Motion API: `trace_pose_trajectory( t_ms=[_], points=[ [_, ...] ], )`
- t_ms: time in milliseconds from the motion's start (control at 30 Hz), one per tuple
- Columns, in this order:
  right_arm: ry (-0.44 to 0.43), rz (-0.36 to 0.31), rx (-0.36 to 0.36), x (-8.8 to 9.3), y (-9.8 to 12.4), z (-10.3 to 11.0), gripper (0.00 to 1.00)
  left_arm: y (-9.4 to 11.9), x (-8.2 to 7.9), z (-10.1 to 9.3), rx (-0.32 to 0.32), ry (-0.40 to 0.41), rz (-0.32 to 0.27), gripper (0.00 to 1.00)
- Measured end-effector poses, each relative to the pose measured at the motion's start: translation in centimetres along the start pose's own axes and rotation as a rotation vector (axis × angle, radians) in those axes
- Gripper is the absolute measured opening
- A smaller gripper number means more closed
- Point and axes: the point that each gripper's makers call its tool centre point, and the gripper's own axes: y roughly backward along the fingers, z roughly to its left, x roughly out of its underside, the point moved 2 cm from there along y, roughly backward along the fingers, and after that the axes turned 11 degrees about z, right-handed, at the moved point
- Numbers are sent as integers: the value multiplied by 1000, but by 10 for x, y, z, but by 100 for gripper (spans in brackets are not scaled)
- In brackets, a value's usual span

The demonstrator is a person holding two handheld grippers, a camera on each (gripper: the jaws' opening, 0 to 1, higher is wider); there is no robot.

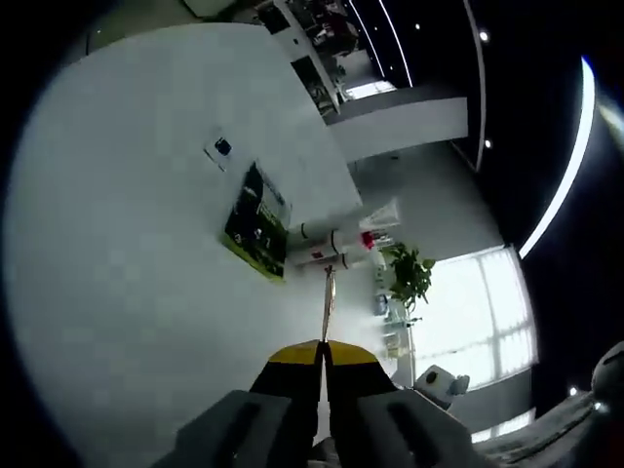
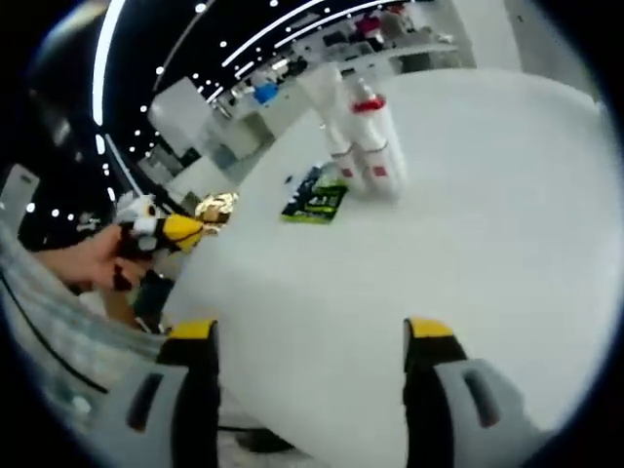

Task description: Arrange the skincare products in the storage area until every visible bottle or jar stands upright without overlapping.

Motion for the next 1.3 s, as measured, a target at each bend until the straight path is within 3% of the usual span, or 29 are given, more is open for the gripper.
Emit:
trace_pose_trajectory(
  t_ms=[200, 400, 667, 867, 1300],
  points=[
    [-18, 9, 33, 8, 15, -4, 75, 3, -39, 19, -21, 6, -26, 1],
    [-71, 31, 60, 37, 28, -3, 72, 2, -77, 35, -46, 10, -45, 1],
    [-113, 54, 74, 57, 33, -1, 71, -4, -117, 24, -49, -28, -52, 1],
    [-129, 66, 102, 63, 38, -7, 70, -16, -127, 24, -72, -41, -17, 1],
    [-187, 54, 147, 70, 49, -15, 70, -30, -123, 37, -110, -30, 41, 1]
  ],
)
